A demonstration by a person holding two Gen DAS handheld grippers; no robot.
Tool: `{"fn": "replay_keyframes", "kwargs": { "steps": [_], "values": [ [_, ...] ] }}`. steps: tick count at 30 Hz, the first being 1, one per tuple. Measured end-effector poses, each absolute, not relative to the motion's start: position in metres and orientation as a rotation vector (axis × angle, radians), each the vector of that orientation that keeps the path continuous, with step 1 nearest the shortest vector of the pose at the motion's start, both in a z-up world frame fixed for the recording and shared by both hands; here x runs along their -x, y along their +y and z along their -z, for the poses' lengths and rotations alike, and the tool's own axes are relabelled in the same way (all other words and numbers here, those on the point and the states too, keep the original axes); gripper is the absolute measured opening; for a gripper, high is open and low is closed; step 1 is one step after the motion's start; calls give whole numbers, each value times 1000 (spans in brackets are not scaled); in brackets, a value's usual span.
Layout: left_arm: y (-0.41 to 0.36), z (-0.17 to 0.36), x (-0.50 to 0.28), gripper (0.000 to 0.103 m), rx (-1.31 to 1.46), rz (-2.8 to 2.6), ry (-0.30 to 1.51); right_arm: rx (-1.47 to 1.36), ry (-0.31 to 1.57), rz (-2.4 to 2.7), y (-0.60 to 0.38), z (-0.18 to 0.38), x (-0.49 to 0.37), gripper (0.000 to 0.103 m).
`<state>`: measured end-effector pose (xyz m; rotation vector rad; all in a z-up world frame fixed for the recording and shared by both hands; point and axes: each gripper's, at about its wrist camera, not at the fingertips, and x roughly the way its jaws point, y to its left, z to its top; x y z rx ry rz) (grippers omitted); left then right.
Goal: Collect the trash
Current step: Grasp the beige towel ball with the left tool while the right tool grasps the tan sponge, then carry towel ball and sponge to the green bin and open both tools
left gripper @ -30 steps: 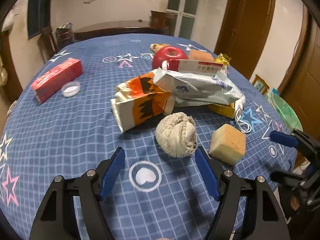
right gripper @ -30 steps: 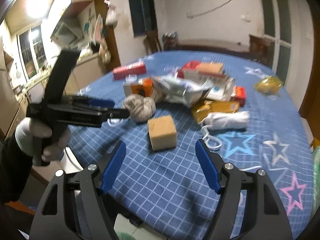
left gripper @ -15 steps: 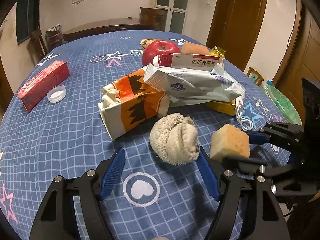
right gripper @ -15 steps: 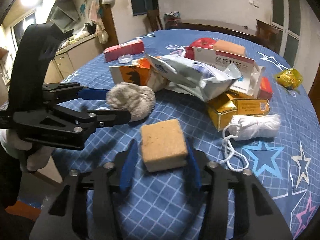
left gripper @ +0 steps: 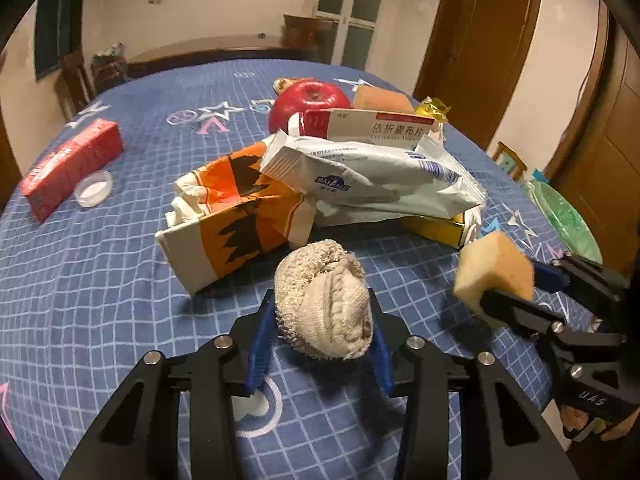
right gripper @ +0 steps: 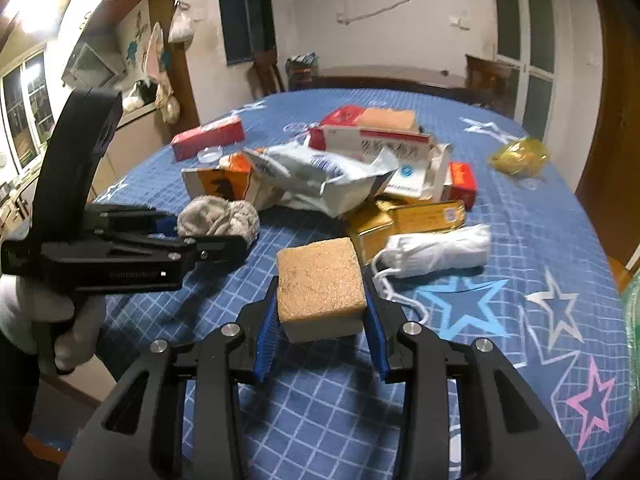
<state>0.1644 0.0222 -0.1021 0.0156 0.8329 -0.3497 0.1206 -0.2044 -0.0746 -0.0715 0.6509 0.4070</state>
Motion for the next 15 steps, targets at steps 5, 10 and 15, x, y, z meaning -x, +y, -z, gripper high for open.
{"fn": "replay_keyframes", "kwargs": {
  "steps": [5, 10, 15],
  "values": [
    [8, 76, -134, 42, -23, 306, 699, 71, 549, -337, -213, 57, -107, 36],
    [-15, 44, -109, 42, -44, 302, 576, 53, 474, -270, -233, 36, -99, 36],
    [-40, 27, -104, 42, -45, 331, 542, 33, 440, -202, -261, 20, -97, 36]
  ]
}}
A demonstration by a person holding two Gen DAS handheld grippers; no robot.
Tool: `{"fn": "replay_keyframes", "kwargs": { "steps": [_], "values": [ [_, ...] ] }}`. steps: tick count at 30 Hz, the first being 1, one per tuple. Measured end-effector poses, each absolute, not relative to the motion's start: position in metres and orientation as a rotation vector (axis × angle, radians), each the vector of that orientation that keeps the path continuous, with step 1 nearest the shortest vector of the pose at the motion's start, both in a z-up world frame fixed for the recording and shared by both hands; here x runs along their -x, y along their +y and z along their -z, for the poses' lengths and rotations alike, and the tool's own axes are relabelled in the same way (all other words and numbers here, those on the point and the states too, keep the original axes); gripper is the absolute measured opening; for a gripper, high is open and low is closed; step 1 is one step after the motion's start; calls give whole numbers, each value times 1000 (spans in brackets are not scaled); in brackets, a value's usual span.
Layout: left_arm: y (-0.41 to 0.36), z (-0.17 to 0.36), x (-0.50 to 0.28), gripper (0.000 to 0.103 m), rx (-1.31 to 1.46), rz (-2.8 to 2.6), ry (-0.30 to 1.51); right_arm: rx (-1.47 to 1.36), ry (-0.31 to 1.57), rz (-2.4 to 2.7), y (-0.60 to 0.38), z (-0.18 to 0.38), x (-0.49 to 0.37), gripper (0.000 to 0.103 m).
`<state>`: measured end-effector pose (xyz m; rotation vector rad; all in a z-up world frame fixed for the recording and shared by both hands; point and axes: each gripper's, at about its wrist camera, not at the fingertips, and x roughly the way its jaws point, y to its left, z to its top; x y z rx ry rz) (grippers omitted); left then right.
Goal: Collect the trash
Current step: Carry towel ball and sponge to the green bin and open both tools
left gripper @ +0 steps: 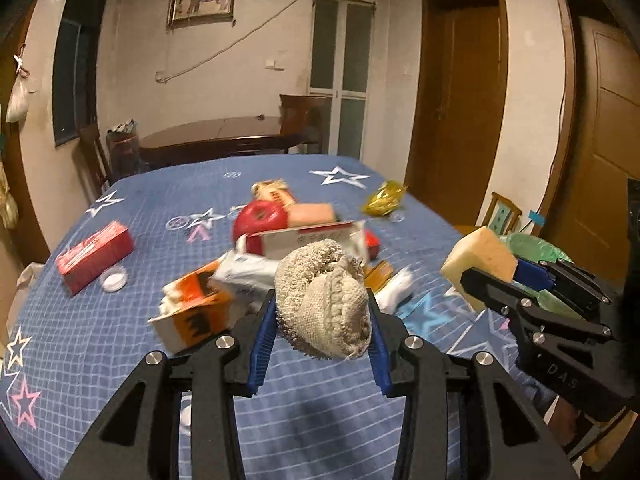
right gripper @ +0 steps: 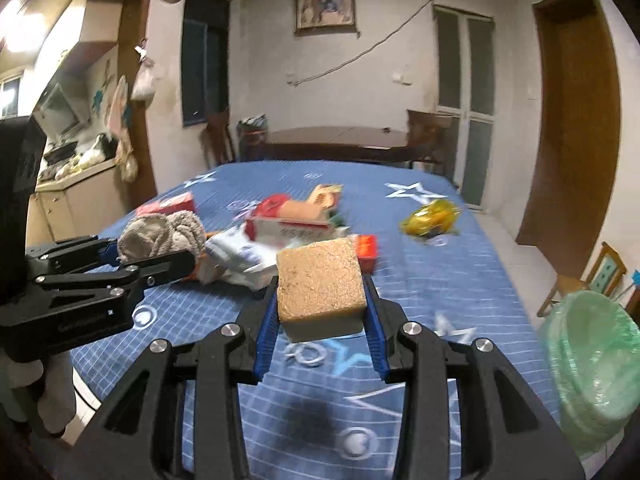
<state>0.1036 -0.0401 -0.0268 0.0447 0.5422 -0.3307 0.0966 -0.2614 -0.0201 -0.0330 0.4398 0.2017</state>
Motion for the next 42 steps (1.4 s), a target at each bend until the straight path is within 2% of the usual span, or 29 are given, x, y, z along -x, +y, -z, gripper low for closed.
{"fn": "replay_keyframes", "kwargs": {
  "steps": [13, 28, 37, 42],
  "values": [
    [-140, 5, -114, 42, -58, 494, 514, 26, 400, -21, -340, -6, -86, 36],
    [-316, -11, -133, 42, -127, 779, 548, -49, 489, 236, -477, -17, -85, 36],
    [-414, 18, -158, 42, -194, 893, 670, -118, 668, 277, -549, 19, -104, 37],
    [-450, 53, -186, 42, -223, 915, 753, -163, 757, 282, -577, 44, -111, 37]
  ]
}}
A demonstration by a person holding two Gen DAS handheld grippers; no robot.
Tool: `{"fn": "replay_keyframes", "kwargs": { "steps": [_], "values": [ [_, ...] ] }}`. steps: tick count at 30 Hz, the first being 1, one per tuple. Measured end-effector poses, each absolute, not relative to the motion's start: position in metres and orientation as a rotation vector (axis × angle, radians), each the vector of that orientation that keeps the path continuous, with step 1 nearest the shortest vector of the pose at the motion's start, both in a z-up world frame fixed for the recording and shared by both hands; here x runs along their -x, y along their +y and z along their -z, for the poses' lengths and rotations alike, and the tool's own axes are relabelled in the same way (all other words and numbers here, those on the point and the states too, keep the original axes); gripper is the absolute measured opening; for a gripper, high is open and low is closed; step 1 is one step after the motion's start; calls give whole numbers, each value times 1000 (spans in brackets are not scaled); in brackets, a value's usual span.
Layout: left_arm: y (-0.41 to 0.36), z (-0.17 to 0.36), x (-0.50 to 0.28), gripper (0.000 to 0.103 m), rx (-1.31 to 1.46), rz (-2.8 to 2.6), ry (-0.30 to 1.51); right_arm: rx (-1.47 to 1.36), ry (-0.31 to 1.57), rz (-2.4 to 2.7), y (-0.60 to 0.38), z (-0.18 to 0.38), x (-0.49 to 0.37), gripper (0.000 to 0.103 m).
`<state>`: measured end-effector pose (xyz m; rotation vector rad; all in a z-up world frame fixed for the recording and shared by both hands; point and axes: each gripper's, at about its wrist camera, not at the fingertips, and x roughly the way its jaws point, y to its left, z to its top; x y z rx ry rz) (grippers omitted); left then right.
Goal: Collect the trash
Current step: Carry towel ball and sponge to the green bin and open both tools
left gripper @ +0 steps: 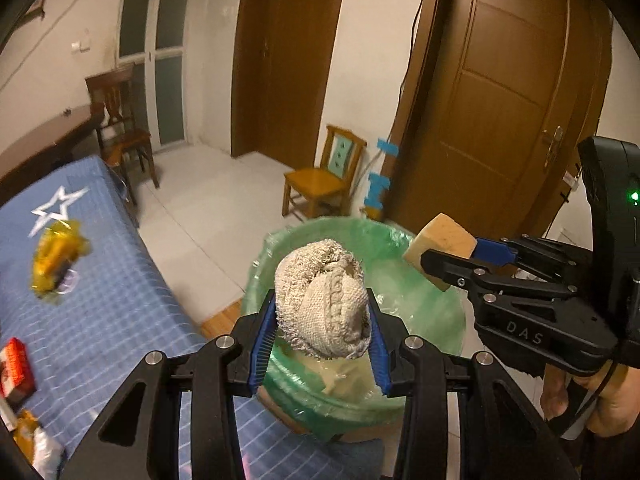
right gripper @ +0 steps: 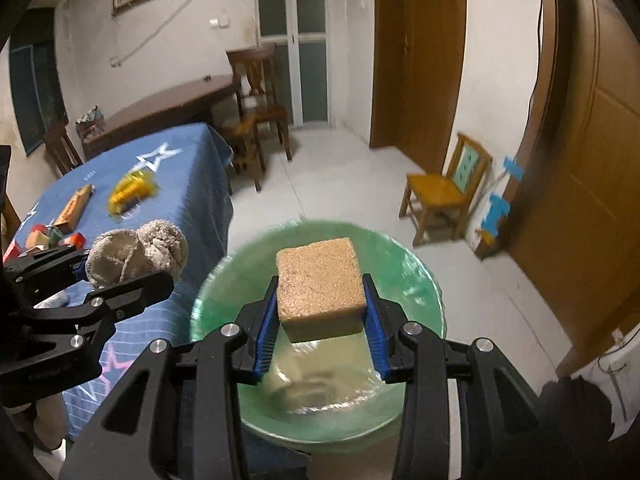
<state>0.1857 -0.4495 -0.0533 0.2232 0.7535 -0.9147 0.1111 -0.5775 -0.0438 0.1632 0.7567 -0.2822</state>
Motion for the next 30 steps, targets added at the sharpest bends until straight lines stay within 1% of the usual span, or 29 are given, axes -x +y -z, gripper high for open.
{"fn": "replay_keyframes", "kwargs": {
  "steps": [8, 17, 30],
  "values": [
    [-502, 100, -218, 42, -280, 908, 840, -226, 844, 258, -603, 72, -123, 38],
    [-525, 134, -233, 42, -304, 905, 878, -235, 871, 241, -616, 83, -132, 38],
    [-527, 138, -229, 43, -300, 901, 881, -237, 872, 235, -619, 86, -132, 38]
  ]
}}
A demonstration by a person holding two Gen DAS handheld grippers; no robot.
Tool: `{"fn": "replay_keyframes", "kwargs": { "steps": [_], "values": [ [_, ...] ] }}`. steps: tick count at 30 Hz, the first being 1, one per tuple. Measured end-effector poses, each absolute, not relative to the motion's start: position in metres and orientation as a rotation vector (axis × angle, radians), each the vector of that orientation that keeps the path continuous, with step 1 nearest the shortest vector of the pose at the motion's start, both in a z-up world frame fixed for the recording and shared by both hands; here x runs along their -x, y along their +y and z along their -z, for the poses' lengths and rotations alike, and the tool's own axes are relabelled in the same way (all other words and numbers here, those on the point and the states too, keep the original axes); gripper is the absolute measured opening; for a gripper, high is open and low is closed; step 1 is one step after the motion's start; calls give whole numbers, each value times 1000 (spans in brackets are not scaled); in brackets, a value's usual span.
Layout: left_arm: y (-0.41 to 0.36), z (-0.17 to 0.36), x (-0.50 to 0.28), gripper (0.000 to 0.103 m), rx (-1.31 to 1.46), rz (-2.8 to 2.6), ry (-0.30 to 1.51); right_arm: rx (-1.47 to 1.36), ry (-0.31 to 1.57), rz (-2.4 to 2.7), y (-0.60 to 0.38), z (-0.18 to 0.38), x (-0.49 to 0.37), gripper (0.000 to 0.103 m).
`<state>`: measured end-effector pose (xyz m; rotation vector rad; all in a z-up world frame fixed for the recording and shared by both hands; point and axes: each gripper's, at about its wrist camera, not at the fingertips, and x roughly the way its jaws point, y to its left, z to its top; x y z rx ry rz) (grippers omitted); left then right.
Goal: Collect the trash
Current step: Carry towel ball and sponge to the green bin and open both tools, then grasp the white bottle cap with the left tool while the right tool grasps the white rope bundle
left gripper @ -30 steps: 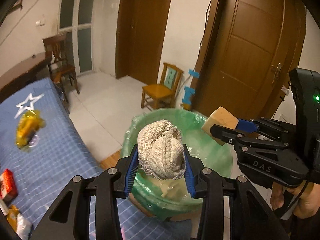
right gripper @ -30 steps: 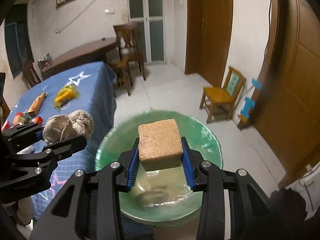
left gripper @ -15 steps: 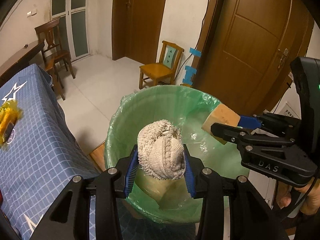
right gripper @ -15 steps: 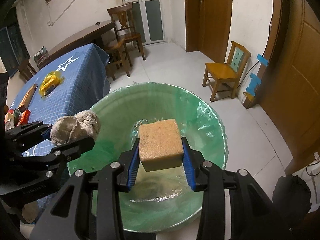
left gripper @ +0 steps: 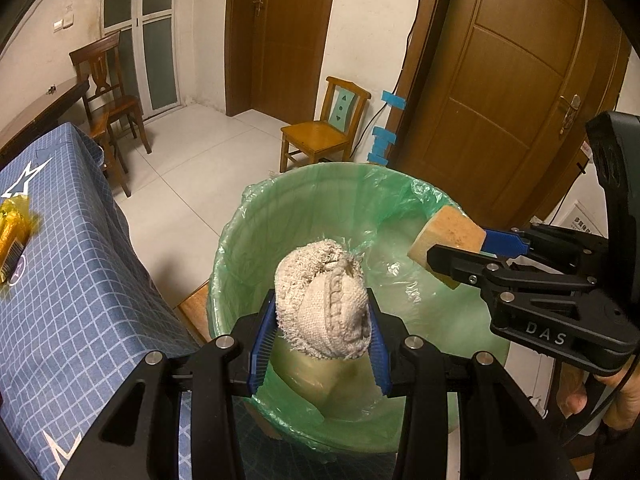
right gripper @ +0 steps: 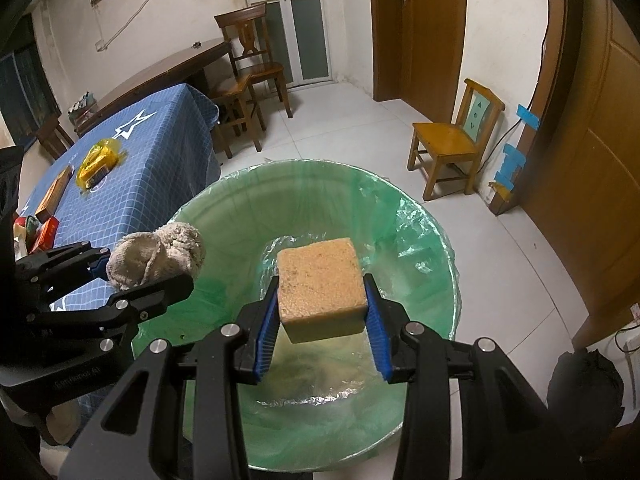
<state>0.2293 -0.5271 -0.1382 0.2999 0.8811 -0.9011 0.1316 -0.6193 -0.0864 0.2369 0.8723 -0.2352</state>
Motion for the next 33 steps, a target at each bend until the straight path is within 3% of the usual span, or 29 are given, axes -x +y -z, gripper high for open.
{"fn": "replay_keyframes", "kwargs": {
  "steps": [3, 5, 9, 24, 33],
  "values": [
    [-521, 136, -229, 45, -303, 897, 883, -241, 864, 238, -620, 87, -131, 39],
    [-520, 138, -230, 51, -308, 887, 887, -251, 856, 245, -622, 86, -130, 52],
    [-515, 142, -235, 64, -301, 863, 890, -258, 842, 243, -624, 84, -127, 54],
    [-481, 132, -218, 64, -300, 864, 869, -221, 767, 227, -602, 66, -109, 54],
    [-378, 113, -190, 64, -274, 806, 825, -142, 612, 83, -520, 41, -90, 62]
  ]
}}
